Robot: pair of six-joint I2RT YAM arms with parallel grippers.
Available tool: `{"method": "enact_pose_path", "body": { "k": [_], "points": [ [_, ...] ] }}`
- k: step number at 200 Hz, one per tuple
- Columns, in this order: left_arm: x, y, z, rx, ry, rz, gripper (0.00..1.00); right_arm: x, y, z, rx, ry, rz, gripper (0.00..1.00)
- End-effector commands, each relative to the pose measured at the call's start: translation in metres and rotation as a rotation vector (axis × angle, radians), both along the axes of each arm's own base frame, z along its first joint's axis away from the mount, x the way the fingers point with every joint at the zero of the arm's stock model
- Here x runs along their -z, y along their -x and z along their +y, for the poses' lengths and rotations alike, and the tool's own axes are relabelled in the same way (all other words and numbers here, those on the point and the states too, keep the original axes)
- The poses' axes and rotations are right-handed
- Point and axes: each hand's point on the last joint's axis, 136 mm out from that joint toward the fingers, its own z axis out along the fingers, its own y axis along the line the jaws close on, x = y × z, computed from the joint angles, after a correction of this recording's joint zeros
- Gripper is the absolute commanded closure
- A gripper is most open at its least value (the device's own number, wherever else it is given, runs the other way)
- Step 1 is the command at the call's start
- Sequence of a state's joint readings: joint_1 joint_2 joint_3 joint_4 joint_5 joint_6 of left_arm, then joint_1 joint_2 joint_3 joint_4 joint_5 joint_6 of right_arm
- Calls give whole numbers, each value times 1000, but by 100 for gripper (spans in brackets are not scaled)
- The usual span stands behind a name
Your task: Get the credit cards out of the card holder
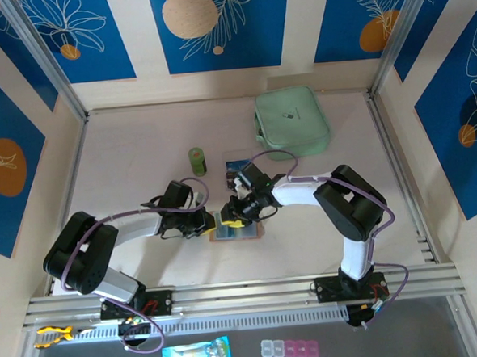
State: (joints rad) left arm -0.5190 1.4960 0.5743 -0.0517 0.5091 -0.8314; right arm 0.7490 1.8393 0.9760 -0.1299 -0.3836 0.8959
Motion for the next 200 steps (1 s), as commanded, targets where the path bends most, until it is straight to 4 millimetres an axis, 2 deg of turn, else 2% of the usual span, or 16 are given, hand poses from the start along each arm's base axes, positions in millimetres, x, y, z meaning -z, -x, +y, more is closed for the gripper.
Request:
{"method": "enact_pose_path", "body": {
  "k": [1, 36, 117, 161, 200],
  "points": [
    [8, 9, 9, -9, -25, 40, 87, 4, 4, -1, -6, 32, 28, 64],
    [8, 10, 11, -13, -29, 41, 87, 5, 2, -14, -5, 111, -9, 63],
    [1, 7, 12, -14, -31, 29, 87, -5, -2, -15, -26, 125, -45, 63],
    [-16, -1, 8, -9, -17, -13, 87, -21, -3, -10, -25, 70, -67, 63],
    [-34, -8, 2, 5, 5, -47, 90, -27, -3, -14, -13, 52, -70, 63]
  ]
}}
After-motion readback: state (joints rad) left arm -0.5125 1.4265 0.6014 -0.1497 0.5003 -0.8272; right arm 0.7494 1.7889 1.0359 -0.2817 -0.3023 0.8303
